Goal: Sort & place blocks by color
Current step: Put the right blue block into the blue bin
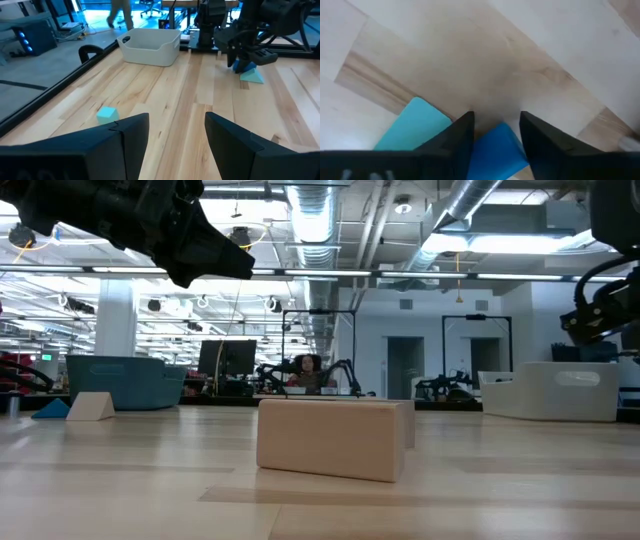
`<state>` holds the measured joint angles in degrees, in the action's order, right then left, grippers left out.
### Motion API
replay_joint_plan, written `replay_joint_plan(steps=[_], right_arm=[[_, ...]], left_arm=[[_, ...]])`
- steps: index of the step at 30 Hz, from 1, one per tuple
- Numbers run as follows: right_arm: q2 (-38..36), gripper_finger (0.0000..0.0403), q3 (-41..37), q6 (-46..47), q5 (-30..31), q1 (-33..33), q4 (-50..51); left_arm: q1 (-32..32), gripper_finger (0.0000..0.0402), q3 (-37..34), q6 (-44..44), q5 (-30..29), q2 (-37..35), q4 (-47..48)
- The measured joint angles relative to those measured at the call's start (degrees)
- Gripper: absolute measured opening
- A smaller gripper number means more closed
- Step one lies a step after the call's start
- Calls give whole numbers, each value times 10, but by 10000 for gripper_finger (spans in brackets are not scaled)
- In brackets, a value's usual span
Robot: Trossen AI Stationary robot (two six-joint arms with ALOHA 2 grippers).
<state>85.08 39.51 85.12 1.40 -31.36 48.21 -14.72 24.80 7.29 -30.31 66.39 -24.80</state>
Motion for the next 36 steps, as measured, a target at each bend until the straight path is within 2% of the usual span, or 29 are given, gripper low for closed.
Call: replay_joint_plan(steps=[4, 8, 13, 16, 18, 24, 27, 30, 32, 36], right_arm=[[0, 144, 8, -16, -4, 0, 26], [0, 147, 37, -77, 14, 0, 85], [0, 198, 71, -231, 15, -1, 121], [0, 227, 86, -334, -19, -15, 142], [0, 235, 89, -415, -38, -27, 158], [2, 232, 90, -628, -33, -63, 157], [4, 226, 89, -733, -8, -87, 153], [4, 225, 80, -818, 45, -105, 134], [4, 225, 79, -836, 79, -111, 125], [4, 225, 79, -865, 78, -113, 118]], left_arm=[[0, 185, 0, 3, -3, 0, 0], [0, 185, 0, -1, -4, 0, 0], [0, 185, 0, -2, -6, 0, 0], [0, 185, 0, -2, -10, 0, 0], [0, 185, 0, -2, -22, 0, 1], [0, 185, 0, -2, -42, 0, 2], [0, 185, 0, 5, -42, 0, 8], [0, 185, 0, 8, -47, 0, 17], [0, 185, 0, 9, -48, 0, 19], [0, 185, 0, 9, -49, 0, 19]])
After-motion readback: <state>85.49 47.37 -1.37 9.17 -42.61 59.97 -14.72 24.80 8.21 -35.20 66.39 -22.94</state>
